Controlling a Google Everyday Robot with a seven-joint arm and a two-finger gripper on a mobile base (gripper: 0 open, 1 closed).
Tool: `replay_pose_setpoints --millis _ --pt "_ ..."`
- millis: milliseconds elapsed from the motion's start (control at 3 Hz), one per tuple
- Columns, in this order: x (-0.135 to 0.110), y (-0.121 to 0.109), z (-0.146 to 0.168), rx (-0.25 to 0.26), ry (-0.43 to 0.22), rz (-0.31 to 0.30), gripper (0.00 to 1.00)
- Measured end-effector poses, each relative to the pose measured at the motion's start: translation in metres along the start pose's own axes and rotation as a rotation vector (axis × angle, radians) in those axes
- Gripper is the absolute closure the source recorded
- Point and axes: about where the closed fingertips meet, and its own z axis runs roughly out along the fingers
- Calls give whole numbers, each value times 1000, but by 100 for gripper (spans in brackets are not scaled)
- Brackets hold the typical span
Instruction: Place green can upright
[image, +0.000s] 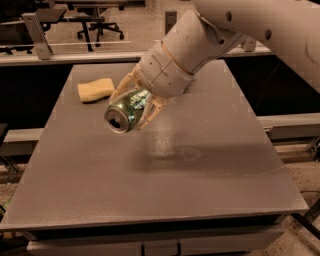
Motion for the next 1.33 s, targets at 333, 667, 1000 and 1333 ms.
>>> replay_pose_setpoints --millis 333,667,1000,1333 --pt "6 -1 -1 11 -28 37 100" --pt "22 12 0 49 -114 147 100" --pt "35 20 -4 125 -225 279 100" --pt "46 27 -10 218 -318 394 100"
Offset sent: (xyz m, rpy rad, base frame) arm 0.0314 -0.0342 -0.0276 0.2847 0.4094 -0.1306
